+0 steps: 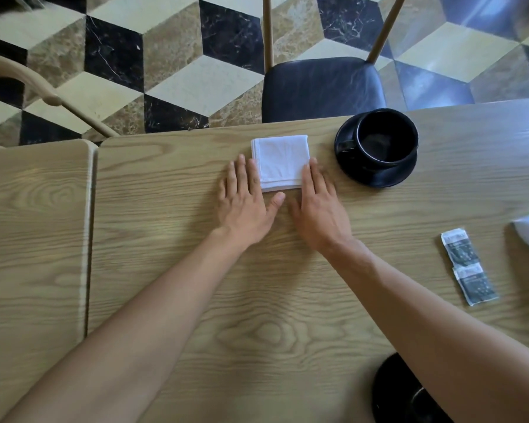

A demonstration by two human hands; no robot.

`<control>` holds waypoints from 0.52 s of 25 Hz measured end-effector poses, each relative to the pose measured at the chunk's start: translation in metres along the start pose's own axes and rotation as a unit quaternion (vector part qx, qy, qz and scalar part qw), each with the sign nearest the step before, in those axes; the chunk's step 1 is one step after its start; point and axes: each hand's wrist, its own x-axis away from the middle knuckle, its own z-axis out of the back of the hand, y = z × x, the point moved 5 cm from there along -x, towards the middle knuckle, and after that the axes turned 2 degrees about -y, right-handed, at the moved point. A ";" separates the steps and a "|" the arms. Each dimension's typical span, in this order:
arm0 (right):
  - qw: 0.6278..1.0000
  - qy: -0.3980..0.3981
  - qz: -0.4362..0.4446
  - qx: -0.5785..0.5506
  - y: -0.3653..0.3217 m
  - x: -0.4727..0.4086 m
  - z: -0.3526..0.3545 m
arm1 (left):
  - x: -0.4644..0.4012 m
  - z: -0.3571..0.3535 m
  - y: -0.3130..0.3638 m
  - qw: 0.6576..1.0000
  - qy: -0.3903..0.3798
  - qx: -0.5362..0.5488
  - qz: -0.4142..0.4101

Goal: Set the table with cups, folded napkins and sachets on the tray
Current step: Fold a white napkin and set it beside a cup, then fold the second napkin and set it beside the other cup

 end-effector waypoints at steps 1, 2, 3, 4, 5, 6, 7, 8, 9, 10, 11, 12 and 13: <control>1.000 -0.008 -0.006 -0.010 0.001 0.003 0.002 | 0.002 0.002 0.000 1.000 -0.003 0.006 0.012; 0.999 -0.011 -0.014 -0.027 0.002 0.007 0.007 | 0.007 0.005 0.000 1.000 -0.004 0.014 0.020; 0.999 -0.014 -0.022 -0.038 0.003 0.011 0.011 | 0.014 0.008 -0.001 0.999 -0.003 0.019 0.026; 0.999 -0.018 -0.025 -0.038 0.002 0.018 0.015 | 0.025 0.012 -0.002 0.999 -0.001 0.020 0.028; 0.999 -0.027 -0.026 -0.032 0.002 0.023 0.019 | 0.038 0.016 -0.002 0.999 -0.003 0.025 0.027; 0.998 -0.042 -0.029 -0.028 0.003 0.029 0.024 | 0.054 0.020 -0.002 0.999 -0.010 0.032 0.028; 0.997 -0.060 -0.035 -0.027 0.003 0.037 0.032 | 0.072 0.024 -0.001 0.999 -0.026 0.032 0.032; 0.996 -0.073 -0.045 -0.028 0.005 0.048 0.038 | 0.089 0.026 0.000 0.998 -0.041 0.025 0.035; 0.995 -0.080 -0.050 -0.022 0.007 0.061 0.045 | 0.107 0.028 0.002 0.998 -0.046 0.015 0.038; 0.995 -0.087 -0.046 -0.006 0.010 0.072 0.051 | 0.121 0.031 0.004 0.998 -0.048 0.009 0.040; 0.995 -0.092 -0.039 0.011 0.014 0.083 0.057 | 0.134 0.032 0.008 0.998 -0.049 0.009 0.043; 0.995 -0.096 -0.028 0.027 0.019 0.095 0.063 | 0.147 0.034 0.012 0.998 -0.044 0.008 0.046; 0.994 -0.096 -0.020 0.040 0.023 0.108 0.069 | 0.159 0.035 0.016 0.998 -0.036 0.007 0.048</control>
